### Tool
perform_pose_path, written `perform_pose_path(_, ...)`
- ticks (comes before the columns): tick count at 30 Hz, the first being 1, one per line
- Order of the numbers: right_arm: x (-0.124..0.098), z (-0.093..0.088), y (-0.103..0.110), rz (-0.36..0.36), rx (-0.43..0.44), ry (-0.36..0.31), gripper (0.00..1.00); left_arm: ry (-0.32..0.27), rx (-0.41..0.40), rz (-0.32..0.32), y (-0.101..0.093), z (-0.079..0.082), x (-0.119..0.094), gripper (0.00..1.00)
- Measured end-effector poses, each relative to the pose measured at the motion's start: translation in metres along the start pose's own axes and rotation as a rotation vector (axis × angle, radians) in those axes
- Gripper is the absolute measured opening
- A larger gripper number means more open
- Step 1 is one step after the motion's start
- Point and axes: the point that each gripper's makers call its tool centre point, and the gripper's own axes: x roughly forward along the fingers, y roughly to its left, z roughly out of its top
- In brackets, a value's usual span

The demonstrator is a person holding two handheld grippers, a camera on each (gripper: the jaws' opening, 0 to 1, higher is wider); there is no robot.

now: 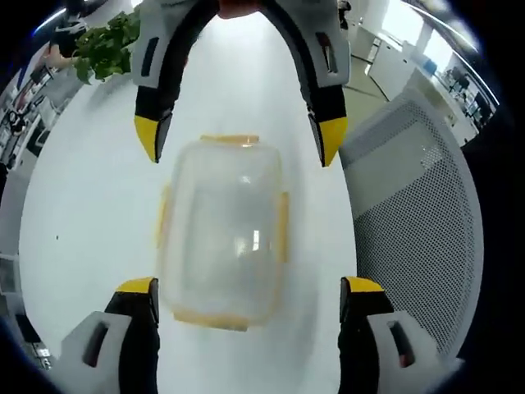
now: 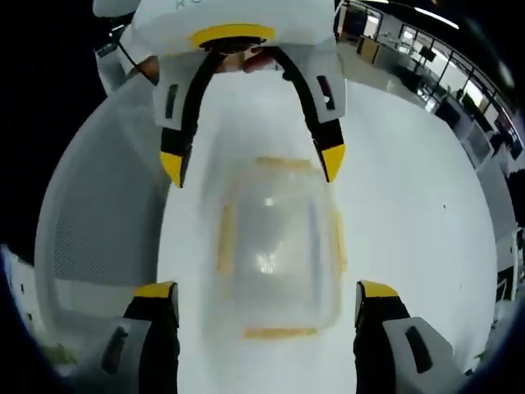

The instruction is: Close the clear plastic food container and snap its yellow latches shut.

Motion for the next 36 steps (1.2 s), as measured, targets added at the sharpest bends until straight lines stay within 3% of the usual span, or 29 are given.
perform_pose_path(14,0.009,-0.006,-0.003,0.012,-0.001,0.045,0.89,0.019,0.001,-0.041,0.007,-0.009,0.008,0.92)
perform_pose_path(20,0.013,-0.011,-0.006,0.013,-0.003,0.066,0.87,0.011,0.010,-0.047,0.010,-0.006,0.008,0.90)
perform_pose_path(36,0.018,-0.018,-0.007,0.012,0.014,0.089,0.85,0.059,0.066,-0.050,0.016,-0.005,0.021,0.90)
